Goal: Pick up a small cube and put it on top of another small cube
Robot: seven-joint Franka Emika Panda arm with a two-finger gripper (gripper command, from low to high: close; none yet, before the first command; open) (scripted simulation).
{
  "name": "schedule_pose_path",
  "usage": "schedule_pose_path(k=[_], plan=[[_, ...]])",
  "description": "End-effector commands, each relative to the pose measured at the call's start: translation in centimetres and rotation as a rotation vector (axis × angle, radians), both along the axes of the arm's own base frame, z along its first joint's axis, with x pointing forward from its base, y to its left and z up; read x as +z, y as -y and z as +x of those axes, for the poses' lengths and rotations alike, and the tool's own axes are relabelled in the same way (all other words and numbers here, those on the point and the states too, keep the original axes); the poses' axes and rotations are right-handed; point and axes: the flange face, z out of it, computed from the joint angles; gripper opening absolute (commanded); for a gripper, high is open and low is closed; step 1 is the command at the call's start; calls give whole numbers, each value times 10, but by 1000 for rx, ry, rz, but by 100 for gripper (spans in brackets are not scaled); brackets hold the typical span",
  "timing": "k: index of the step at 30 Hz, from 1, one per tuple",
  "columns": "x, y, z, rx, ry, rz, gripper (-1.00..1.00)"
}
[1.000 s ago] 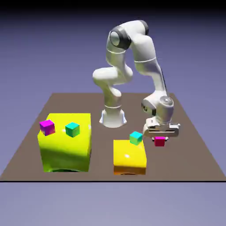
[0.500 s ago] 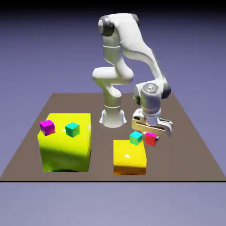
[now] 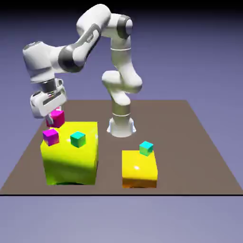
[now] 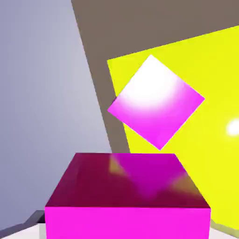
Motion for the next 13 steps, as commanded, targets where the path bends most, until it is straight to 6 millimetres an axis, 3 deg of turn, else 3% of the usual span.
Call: schedule_pose_path(k=[1,3,7,8,9,13], plan=[[0,-19,14,42,-1,0,-100],[0,-19,14,42,-1,0,-100],[-69,-28,18,42,-1,0,-100],[-69,-28,18,42,-1,0,100],[-69,-28,18,42,-1,0,100],[0,-19,14,42,-1,0,100]])
